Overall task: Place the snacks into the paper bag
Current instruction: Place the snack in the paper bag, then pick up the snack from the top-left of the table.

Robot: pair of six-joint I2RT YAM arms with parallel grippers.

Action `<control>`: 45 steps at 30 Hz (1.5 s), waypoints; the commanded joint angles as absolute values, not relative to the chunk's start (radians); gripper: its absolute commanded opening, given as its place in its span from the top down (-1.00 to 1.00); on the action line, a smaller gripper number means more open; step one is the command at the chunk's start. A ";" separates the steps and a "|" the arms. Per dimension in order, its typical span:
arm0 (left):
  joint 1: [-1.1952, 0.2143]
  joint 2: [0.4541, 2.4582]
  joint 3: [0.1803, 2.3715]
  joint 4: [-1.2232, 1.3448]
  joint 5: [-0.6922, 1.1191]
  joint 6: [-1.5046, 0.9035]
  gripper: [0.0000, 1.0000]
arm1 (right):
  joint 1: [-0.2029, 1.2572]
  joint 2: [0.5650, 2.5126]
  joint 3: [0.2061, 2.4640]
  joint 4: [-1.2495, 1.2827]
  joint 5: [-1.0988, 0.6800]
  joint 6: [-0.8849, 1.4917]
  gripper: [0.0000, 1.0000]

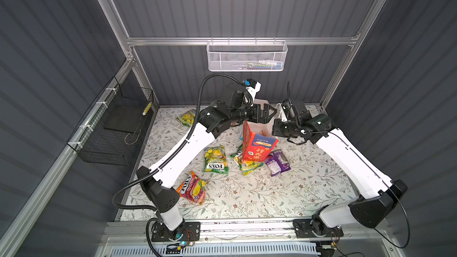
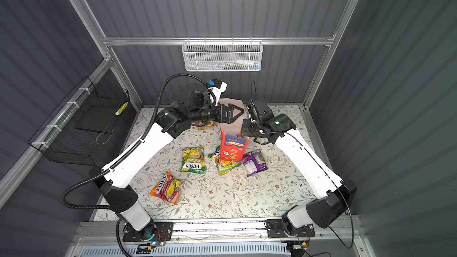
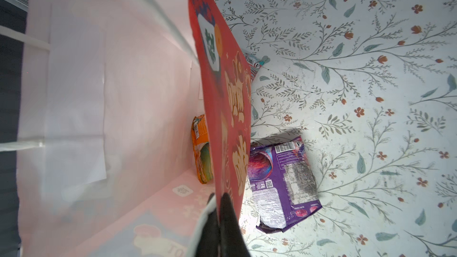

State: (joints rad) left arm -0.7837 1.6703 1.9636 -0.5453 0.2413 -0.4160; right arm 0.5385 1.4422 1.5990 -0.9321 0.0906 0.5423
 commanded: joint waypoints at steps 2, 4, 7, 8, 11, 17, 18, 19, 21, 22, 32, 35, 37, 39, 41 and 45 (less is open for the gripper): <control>-0.782 1.498 1.911 -0.530 0.229 -0.343 -1.00 | 0.534 1.404 1.604 -0.947 0.111 0.521 1.00; -0.782 1.432 1.848 -0.535 0.157 -0.327 -0.99 | 0.534 1.397 1.599 -0.946 0.101 0.519 1.00; -0.782 1.338 1.737 -0.562 0.003 -0.324 -0.99 | 0.533 1.387 1.586 -0.942 0.095 0.516 1.00; -0.782 1.313 1.701 -0.578 -0.049 -0.324 -1.00 | 0.533 1.384 1.581 -0.939 0.094 0.513 1.00; -0.782 1.237 1.583 -0.640 -0.260 -0.346 -0.99 | 0.531 1.369 1.559 -0.935 0.094 0.506 1.00; -0.722 1.215 1.425 -0.765 -0.406 -0.457 -1.00 | 0.532 1.344 1.521 -0.906 0.087 0.493 1.00; -0.677 1.226 1.379 -0.757 -0.353 -0.472 -0.99 | 0.532 1.342 1.515 -0.902 0.088 0.491 1.00; -0.625 1.237 1.344 -0.724 -0.271 -0.480 -1.00 | 0.530 1.342 1.511 -0.898 0.089 0.489 1.00; -0.561 1.273 1.300 -0.669 -0.184 -0.505 -0.99 | 0.531 1.347 1.507 -0.891 0.079 0.484 1.00; -0.532 1.300 1.290 -0.642 -0.175 -0.517 -0.99 | 0.530 1.348 1.505 -0.887 0.072 0.482 1.00; -0.212 1.658 1.294 -0.362 0.012 -0.775 -0.99 | 0.531 1.350 1.484 -0.873 0.045 0.474 1.00; -0.136 1.752 1.296 -0.262 0.052 -0.855 -0.99 | 0.531 1.341 1.473 -0.868 0.044 0.472 1.00; -0.086 1.808 1.292 -0.195 0.099 -0.908 -0.99 | 0.530 1.339 1.471 -0.867 0.037 0.472 1.00; -0.043 1.866 1.294 -0.123 0.124 -0.951 -0.99 | 0.529 1.341 1.471 -0.868 0.028 0.469 1.00; -0.010 1.918 1.312 -0.081 0.143 -0.969 -1.00 | 0.529 1.342 1.471 -0.867 0.028 0.468 1.00; 0.036 2.016 1.366 -0.025 0.191 -0.996 -0.99 | 0.530 1.345 1.465 -0.863 0.028 0.463 1.00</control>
